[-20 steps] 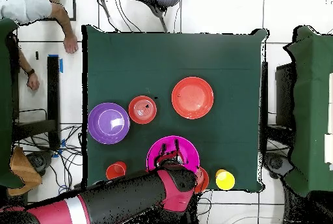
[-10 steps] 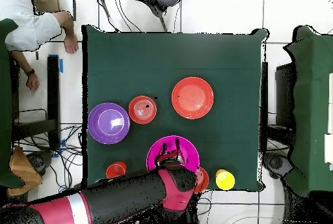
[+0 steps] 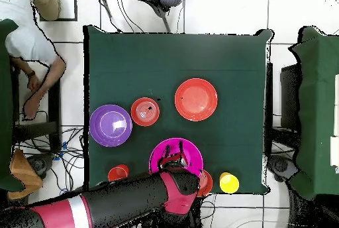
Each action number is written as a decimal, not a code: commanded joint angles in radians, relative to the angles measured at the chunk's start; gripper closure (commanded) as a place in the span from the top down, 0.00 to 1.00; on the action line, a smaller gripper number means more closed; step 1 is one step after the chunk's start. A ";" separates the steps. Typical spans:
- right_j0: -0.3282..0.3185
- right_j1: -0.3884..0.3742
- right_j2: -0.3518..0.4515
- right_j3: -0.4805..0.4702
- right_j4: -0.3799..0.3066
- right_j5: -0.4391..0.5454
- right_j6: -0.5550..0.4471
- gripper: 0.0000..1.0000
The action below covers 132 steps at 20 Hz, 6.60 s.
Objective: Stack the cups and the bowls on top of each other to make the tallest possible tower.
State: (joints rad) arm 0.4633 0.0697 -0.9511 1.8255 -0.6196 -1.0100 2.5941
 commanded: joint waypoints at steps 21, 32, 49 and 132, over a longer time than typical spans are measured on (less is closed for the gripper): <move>0.016 0.048 0.079 -0.049 0.095 -0.083 -0.254 1.00; 0.022 0.064 0.063 -0.043 0.133 -0.114 -0.245 1.00; 0.044 0.083 0.049 -0.083 0.027 -0.064 -0.172 1.00; -0.175 -0.230 0.085 -0.399 -0.897 -0.017 0.318 1.00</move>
State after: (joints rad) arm 0.2784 -0.2293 -1.0004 1.5828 -1.4546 -1.0701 2.6130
